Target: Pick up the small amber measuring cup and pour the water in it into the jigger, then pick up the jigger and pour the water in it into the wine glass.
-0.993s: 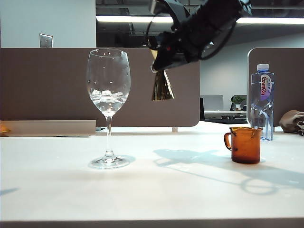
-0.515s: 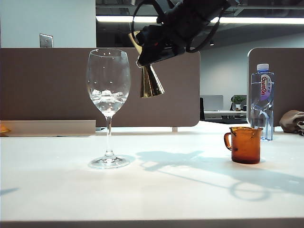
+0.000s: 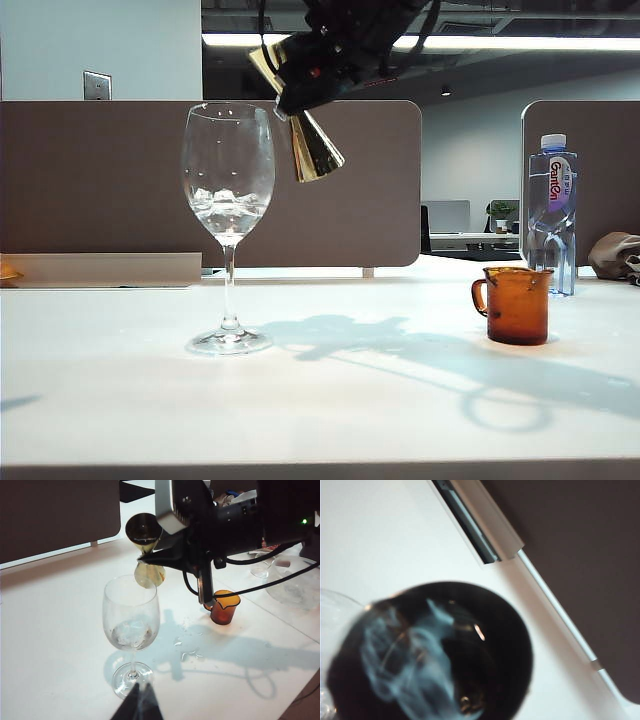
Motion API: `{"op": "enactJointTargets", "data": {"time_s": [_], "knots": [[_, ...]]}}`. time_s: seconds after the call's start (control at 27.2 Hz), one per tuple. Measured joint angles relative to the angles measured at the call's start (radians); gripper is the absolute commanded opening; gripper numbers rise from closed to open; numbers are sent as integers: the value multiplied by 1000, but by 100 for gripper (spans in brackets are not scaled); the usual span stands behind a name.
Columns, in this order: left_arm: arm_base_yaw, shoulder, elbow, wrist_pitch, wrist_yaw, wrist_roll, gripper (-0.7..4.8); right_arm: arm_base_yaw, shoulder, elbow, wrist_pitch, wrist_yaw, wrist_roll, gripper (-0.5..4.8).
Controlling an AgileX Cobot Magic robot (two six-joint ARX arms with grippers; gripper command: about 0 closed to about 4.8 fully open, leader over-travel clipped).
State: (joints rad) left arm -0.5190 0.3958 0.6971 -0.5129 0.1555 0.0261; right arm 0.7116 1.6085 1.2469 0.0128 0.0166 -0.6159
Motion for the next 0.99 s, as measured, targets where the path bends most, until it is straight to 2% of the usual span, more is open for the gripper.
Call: {"op": "enactJointTargets", "data": {"time_s": [0.59, 0.99], "knots": [[0, 0, 0, 0, 0, 0, -2, 20, 0, 9, -34, 38, -230, -4], [0, 0, 0, 0, 0, 0, -2, 19, 13, 10, -37, 103, -376, -4]]}}
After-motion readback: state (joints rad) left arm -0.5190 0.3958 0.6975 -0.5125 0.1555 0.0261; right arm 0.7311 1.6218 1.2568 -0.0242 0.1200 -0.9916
